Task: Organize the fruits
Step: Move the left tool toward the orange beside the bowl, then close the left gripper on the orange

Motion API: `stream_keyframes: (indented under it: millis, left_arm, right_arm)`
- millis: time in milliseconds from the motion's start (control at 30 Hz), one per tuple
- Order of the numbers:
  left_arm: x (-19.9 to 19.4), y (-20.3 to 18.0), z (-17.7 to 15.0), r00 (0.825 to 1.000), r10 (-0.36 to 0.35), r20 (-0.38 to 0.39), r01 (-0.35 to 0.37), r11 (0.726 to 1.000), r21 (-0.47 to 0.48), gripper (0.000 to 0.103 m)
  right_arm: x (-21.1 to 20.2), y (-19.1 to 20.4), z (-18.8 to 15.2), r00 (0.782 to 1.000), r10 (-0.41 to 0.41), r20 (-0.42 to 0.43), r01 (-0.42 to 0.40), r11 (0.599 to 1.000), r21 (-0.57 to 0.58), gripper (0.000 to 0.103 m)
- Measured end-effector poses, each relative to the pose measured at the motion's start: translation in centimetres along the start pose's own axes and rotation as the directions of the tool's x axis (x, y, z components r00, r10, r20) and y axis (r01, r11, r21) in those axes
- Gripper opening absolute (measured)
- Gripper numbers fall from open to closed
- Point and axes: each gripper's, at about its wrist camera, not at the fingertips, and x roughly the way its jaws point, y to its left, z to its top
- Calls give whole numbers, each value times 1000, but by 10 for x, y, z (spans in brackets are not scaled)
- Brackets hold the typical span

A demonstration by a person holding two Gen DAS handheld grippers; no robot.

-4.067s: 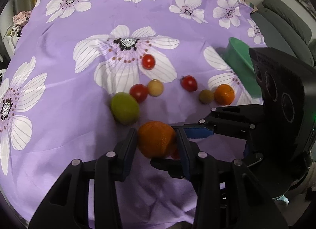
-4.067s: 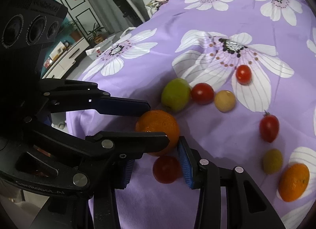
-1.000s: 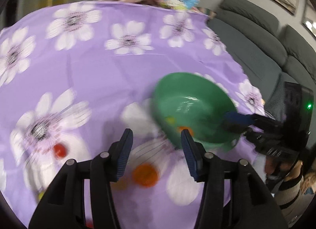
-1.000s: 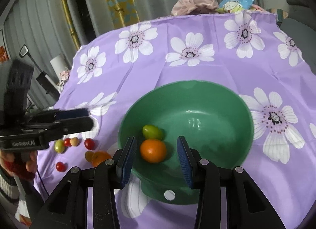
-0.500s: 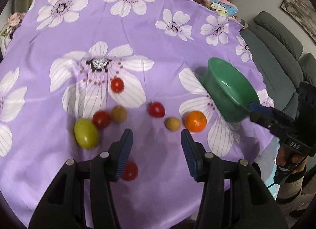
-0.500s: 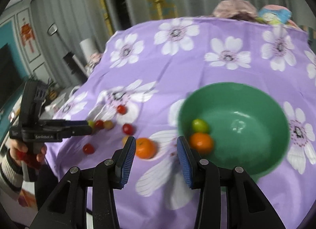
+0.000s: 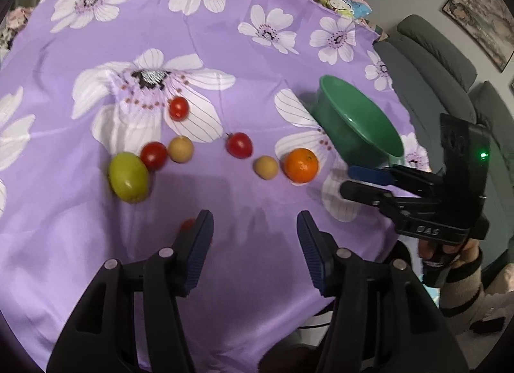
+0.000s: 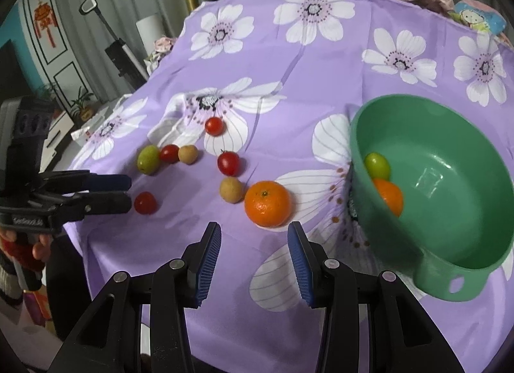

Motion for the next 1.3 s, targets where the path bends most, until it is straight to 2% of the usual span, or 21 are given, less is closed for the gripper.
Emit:
stream_keyframes:
  millis: [300,500,767,967,1300]
  left_arm:
    - [18,-11,8,995,-99,-28,98,995,-30,53]
    - [41,-26,14,982,-174,-77,173,985,-23,53]
    - [73,-29,29,963,-229,-140,222,973,-64,54]
    - [87,-25,39,959,-238,-154,226,970,-95,54]
    - [95,-24,54,966,-222,-135,205,970,-130,54]
  right_arm:
    - [10,-1,-2,999,-30,-31,30,1000,1,43]
    - [17,-1,-3,998,-32,-45,31,999,-11,43]
    - [26,-3,-5,997,-48,-64,47,999,-24,43]
    - [31,-4,-5,995,-58,-76,54,997,-53,43]
    - [45,-5,5,995,-50,-88,44,997,-62,43]
